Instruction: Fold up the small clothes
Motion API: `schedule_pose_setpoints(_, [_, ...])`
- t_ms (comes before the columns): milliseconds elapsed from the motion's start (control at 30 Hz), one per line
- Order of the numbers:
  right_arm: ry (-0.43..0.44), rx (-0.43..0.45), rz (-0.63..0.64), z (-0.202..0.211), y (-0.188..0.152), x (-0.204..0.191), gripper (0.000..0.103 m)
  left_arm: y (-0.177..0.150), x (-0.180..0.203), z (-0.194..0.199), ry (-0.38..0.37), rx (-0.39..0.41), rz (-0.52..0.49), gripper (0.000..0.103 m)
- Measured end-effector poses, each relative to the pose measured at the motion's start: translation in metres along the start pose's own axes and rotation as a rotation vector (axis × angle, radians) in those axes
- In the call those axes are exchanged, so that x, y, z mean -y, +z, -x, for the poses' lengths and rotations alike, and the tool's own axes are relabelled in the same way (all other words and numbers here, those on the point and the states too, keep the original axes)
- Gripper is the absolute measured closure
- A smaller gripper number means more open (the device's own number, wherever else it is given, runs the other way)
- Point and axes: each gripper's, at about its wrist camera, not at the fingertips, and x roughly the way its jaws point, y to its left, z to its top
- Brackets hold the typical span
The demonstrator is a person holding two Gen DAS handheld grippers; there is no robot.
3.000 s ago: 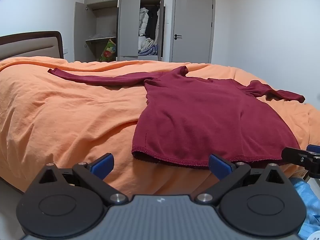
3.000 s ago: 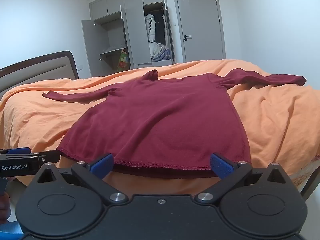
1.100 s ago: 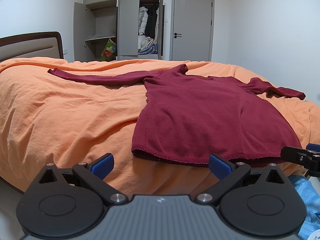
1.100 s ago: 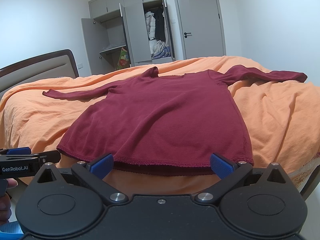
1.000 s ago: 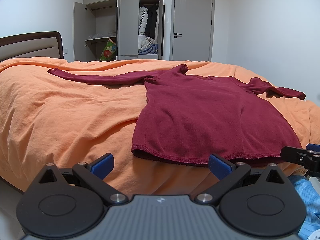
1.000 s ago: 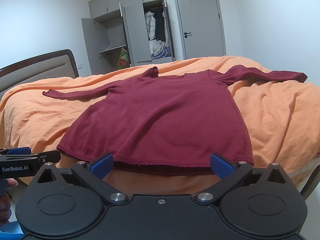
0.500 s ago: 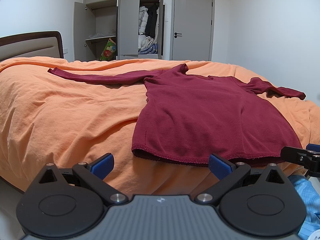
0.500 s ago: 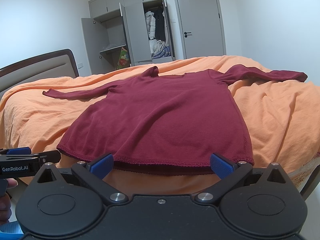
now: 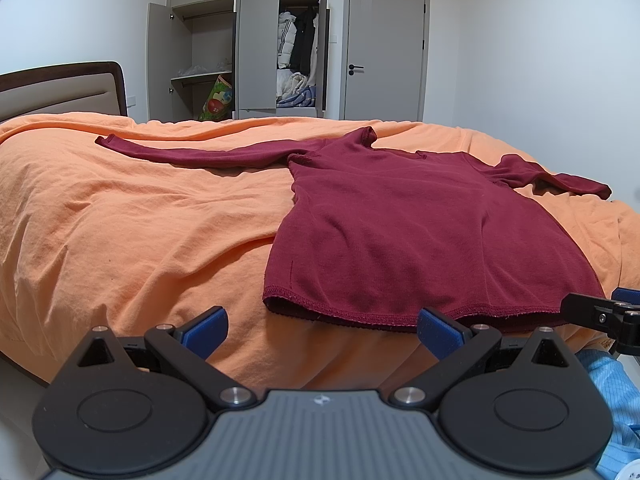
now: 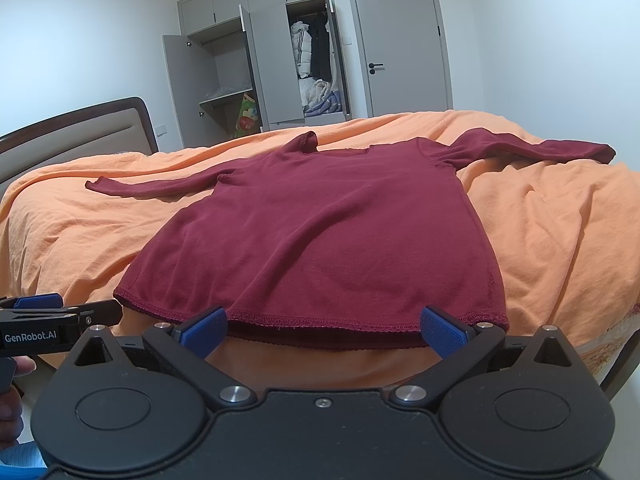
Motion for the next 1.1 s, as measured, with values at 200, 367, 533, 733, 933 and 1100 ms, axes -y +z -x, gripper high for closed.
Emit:
schedule_pose_setpoints(200, [0.000, -0.006, -0.004, -0.001, -0.001, 0.000, 0.000, -0.002, -0.001, -0.001, -0.002, -0.009, 0.004, 0.000])
schedule_pose_setpoints(367, [0.008, -0.050, -0.027, -0.010, -0.002, 0.005, 0.000, 0.000, -0.002, -0.006, 0.016, -0.037, -0.004, 0.000])
schedule_pose_setpoints(533, [-0.045, -0.075, -0.025, -0.019, 0.014, 0.013, 0.000, 0.022, -0.005, -0.017, 0.040, -0.028, -0.004, 0.000])
schedule_pose_setpoints(733, [-0.125, -0.040, 0.034, -0.024, 0.033, 0.022, 0.000, 0.063, 0.007, -0.042, 0.039, 0.004, -0.024, 0.000])
schedule_pose_setpoints(933, [-0.165, -0.021, 0.007, -0.041, 0.053, 0.048, 0.000, 0.100, 0.033, -0.075, 0.028, 0.030, -0.096, 0.000])
schedule_pose_setpoints(1100, [-0.176, -0.015, 0.005, -0.059, 0.065, 0.067, 0.000, 0.128, 0.053, -0.107, 0.006, 0.036, -0.106, 0.000])
